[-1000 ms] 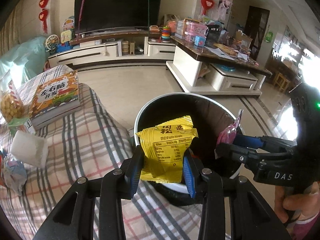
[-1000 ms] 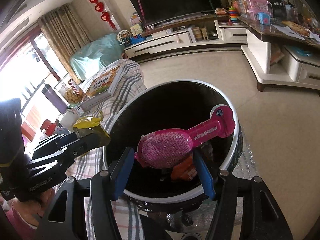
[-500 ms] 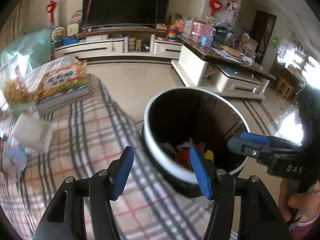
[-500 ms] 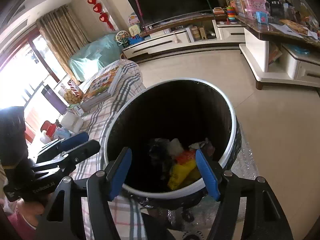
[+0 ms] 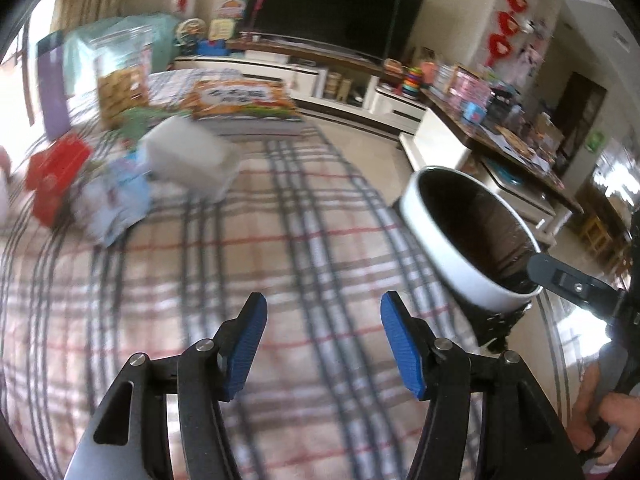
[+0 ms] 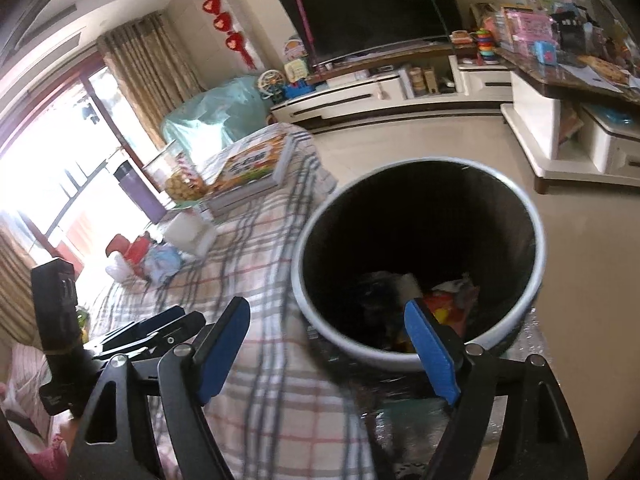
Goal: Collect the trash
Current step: 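Grasp the white foam net with left gripper while right grasps the red box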
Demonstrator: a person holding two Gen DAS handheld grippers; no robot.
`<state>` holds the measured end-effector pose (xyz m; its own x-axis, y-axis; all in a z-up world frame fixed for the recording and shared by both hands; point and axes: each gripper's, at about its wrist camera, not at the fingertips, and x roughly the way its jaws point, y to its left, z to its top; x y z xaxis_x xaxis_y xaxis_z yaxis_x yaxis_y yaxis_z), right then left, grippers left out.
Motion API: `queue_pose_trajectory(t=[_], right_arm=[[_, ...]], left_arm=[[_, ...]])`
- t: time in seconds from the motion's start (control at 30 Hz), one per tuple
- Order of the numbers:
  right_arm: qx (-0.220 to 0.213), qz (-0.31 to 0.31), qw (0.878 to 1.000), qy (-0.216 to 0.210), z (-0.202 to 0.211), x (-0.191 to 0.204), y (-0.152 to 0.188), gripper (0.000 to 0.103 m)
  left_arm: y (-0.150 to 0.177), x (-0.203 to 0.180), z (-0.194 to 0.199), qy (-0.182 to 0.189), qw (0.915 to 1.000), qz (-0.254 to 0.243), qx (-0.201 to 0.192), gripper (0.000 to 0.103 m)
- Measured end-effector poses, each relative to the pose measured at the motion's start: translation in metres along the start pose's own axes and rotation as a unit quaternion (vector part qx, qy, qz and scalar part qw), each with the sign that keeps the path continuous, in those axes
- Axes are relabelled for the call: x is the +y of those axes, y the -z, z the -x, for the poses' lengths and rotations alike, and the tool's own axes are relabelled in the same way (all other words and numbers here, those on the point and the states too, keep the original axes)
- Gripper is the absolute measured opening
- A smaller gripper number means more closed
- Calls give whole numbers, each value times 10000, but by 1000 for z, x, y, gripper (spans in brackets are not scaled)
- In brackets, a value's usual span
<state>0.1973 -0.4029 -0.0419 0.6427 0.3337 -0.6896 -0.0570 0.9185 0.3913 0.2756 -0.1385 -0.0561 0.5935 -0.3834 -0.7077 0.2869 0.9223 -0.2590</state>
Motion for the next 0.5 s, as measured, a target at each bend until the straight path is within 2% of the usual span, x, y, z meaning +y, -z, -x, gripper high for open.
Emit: queue_pose_trajectory(t=[0.5], right_arm=[[238,474,9975,-458,-27,70,20,87]], left_arm=[[33,61,58,-488,9975,478,-167,60]])
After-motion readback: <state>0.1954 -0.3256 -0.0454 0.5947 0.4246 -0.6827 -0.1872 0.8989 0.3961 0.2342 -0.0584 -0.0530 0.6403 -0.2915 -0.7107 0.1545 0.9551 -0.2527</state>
